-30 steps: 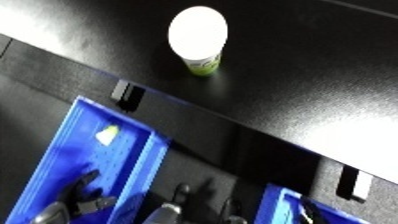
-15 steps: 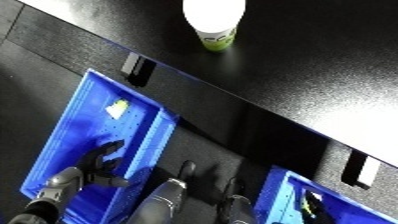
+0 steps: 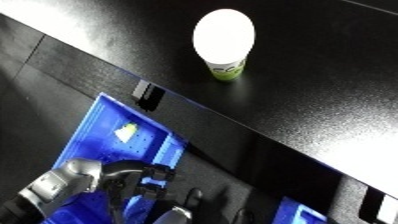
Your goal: Pick up the object and place it into the box
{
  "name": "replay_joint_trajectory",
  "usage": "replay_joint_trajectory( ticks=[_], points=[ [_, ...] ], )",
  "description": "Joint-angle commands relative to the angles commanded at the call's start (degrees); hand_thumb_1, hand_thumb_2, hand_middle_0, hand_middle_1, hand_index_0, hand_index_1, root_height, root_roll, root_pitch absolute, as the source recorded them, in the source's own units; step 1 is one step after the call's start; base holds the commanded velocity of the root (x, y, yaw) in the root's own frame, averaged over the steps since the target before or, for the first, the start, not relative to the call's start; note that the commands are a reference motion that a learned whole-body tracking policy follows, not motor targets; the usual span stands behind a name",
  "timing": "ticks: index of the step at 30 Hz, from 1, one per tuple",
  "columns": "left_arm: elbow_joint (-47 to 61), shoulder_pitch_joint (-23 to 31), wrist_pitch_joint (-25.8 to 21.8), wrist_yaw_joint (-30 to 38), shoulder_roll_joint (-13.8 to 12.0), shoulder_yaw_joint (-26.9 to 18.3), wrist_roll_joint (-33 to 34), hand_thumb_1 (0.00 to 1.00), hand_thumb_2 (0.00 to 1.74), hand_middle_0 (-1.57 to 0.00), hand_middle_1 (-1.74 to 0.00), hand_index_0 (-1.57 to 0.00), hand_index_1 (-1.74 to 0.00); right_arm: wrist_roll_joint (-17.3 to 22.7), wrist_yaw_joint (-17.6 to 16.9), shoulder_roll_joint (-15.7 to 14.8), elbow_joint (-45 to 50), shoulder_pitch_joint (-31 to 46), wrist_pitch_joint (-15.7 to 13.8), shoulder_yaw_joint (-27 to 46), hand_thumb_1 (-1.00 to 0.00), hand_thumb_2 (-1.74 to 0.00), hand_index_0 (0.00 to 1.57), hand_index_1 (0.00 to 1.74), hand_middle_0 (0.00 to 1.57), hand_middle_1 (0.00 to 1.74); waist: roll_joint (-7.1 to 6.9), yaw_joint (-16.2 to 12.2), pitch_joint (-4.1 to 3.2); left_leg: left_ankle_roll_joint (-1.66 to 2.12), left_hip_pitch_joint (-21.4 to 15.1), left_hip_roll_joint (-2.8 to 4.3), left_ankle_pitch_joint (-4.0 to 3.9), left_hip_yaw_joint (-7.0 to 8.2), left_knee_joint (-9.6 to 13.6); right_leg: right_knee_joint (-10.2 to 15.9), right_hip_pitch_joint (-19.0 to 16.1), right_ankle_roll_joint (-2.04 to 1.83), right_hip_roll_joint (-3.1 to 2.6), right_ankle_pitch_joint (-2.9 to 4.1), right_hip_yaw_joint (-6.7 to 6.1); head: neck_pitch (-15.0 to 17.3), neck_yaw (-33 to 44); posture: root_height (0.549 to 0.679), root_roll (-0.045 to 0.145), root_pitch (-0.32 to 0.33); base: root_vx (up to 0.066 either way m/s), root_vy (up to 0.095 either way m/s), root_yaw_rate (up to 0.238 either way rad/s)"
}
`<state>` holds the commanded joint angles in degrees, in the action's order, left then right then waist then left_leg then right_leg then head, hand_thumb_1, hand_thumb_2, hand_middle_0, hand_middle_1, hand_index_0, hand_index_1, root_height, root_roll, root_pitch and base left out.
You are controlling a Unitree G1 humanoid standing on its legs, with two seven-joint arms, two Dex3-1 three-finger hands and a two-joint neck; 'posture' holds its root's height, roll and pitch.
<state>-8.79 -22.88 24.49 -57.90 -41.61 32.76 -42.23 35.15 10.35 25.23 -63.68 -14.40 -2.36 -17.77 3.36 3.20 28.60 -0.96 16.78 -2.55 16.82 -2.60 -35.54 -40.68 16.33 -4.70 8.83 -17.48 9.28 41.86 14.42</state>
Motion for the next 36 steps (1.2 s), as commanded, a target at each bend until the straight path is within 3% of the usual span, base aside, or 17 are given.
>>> replay_joint_trajectory(
  ticks=[4, 8, 12, 16, 20, 26, 33, 36],
  points=[
    [8.33, -0.85, 4.10, -1.50, -0.19, -0.70, -9.20, 0.00, 0.00, 0.00, 0.00, 0.00, 0.00, 1.88, -0.26, -0.30, -0.04, 0.32, -0.05, -0.13, 0.00, 0.00, 0.00, 0.00, 0.00, 0.00, -0.22, 0.69, -0.12, 0.06, 0.13, -0.42, 0.16, -0.45, -0.03, 0.13, -0.16, 0.04, 0.28, 0.22, 0.42, 0.17, -2.05, 0.646, 0.031, -0.063, 0.016, -0.032, 0.107],
    [14.21, -0.58, 4.39, 0.37, 2.52, -3.86, -22.38, 0.00, 0.00, 0.00, 0.00, 0.00, 0.00, 2.86, 0.05, -0.97, -0.41, 1.09, -0.58, 0.29, 0.00, 0.00, 0.00, 0.00, 0.00, 0.00, -0.61, 1.31, -0.41, 0.13, 0.06, -0.70, 0.35, -0.79, 0.11, 0.18, -0.20, 0.30, 0.37, 0.23, 0.61, 0.33, -3.46, 0.647, 0.031, -0.061, 0.019, -0.023, 0.053],
    [16.76, 0.05, 1.53, 6.07, 7.23, -8.55, -34.48, 0.00, 0.00, 0.00, 0.00, 0.00, 0.00, 3.08, 0.79, -2.22, -1.23, 1.95, -1.50, 1.10, 0.00, 0.00, 0.00, 0.00, 0.00, 0.00, -1.36, 2.00, -0.76, 0.19, -0.10, -0.85, 0.33, -1.06, 0.56, 0.06, -0.05, 0.59, 0.34, 0.08, 0.77, 0.28, -3.99, 0.646, 0.030, -0.059, 0.015, -0.029, 0.025],
    [16.78, 0.48, -4.51, 13.99, 11.95, -14.37, -41.62, 0.00, 0.00, 0.00, 0.00, 0.00, 0.00, 3.13, 1.51, -3.58, -1.86, 2.70, -2.41, 2.09, 0.00, 0.00, 0.00, 0.00, 0.00, 0.00, -2.13, 2.70, -0.96, 0.28, -0.23, -0.88, 0.19, -1.27, 1.00, -0.20, 0.21, 0.84, 0.25, -0.10, 1.01, 0.26, -4.93, 0.645, 0.029, -0.057, 0.001, -0.034, 0.004],
    [16.42, 1.16, -12.47, 21.63, 14.96, -20.00, -40.51, 0.00, 0.00, 0.00, 0.00, 0.00, 0.00, 2.98, 2.18, -4.53, -1.81, 3.28, -2.39, 3.05, 0.00, 0.00, 0.00, 0.00, 0.00, 0.00, -2.74, 3.18, -1.13, 0.40, -0.54, -0.81, -0.05, -1.46, 1.51, -0.34, 0.15, 0.99, 0.22, -0.27, 1.25, -0.53, -5.37, 0.645, 0.028, -0.057, 0.006, -0.023, -0.005],
    [15.69, 1.17, -20.60, 30.66, 17.84, -26.38, -35.77, 0.00, 0.00, 0.00, 0.00, 0.00, 0.00, 2.55, 3.10, -5.39, -1.91, 3.88, -2.39, 3.56, 0.00, 0.00, 0.00, 0.00, 0.00, 0.00, -3.20, 3.24, -1.29, 0.33, -0.72, -0.71, -0.18, -1.34, 1.60, -1.30, 0.48, 1.12, 0.22, -0.67, 1.28, -1.68, -6.77, 0.643, 0.026, -0.059, 0.007, -0.008, -0.031],
    [13.19, -0.11, -26.43, 44.25, 20.07, -28.71, -25.74, 0.00, 0.00, 0.00, 0.00, 0.00, 0.00, 3.77, 3.99, -5.82, -1.92, 3.77, -2.32, 3.29, 0.00, 0.00, 0.00, 0.00, 0.00, 0.00, -3.41, 2.54, -1.39, 0.36, -0.74, -0.40, -0.61, -0.76, 1.99, -1.62, 1.16, 0.98, -0.01, -0.54, 0.83, -3.78, -8.04, 0.642, 0.024, -0.058, 0.002, -0.003, -0.061],
    [12.65, -1.19, -29.96, 50.03, 19.79, -28.59, -20.84, 0.00, 0.00, 0.00, 0.00, 0.00, 0.00, 4.39, 4.42, -5.75, -1.68, 3.40, -2.64, 2.96, 0.00, 0.00, 0.00, 0.00, 0.00, 0.00, -3.33, 2.05, -1.31, 0.34, -0.61, -0.28, -0.76, -0.38, 2.07, -1.88, 1.71, 0.95, -0.18, -0.45, 0.48, -4.82, -8.60, 0.642, 0.022, -0.057, -0.012, 0.006, -0.083]
  ],
)
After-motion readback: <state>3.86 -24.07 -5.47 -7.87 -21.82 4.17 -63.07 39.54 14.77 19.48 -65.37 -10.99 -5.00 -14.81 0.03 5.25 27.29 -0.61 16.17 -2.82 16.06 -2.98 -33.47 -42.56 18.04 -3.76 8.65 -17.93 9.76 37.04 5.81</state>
